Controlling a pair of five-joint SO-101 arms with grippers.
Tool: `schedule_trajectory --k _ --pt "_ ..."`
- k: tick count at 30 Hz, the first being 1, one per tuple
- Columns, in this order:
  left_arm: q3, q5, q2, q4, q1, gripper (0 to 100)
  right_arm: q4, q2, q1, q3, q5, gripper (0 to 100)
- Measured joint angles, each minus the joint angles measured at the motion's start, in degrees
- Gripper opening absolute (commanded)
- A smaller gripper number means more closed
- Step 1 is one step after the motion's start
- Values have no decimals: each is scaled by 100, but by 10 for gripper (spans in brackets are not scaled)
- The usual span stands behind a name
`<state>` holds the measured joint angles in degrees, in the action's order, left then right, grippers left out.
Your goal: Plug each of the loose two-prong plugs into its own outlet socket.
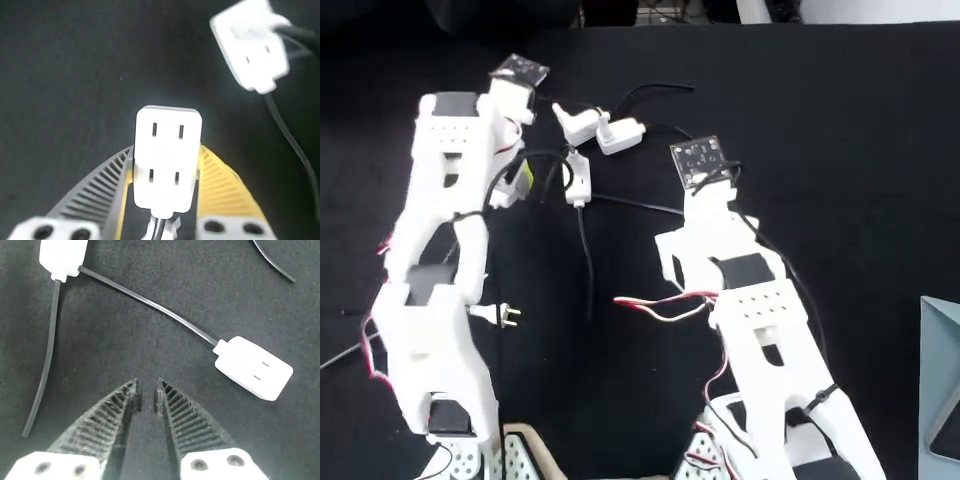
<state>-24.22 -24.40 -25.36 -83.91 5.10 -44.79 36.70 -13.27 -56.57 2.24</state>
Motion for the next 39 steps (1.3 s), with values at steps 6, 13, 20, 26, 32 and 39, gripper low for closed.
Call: schedule_trajectory --k 6,13,20,26,32,39 --pt "0 0 1222 -1231 -158 27 0 0 0 0 0 64" --pt "1345 0 2567 -1582 -536 27 0 0 0 0 0 64" --pt "3859 316 4404 -905 -993 27 0 0 167 0 9 64" --pt "6189 923 5477 466 -1609 27 -53 0 580 0 9 64" --pt "7719 1046 5582 1890 -1960 179 -53 0 589 0 9 64" --pt "8009 1574 5679 2215 -1969 349 -53 0 589 0 9 64"
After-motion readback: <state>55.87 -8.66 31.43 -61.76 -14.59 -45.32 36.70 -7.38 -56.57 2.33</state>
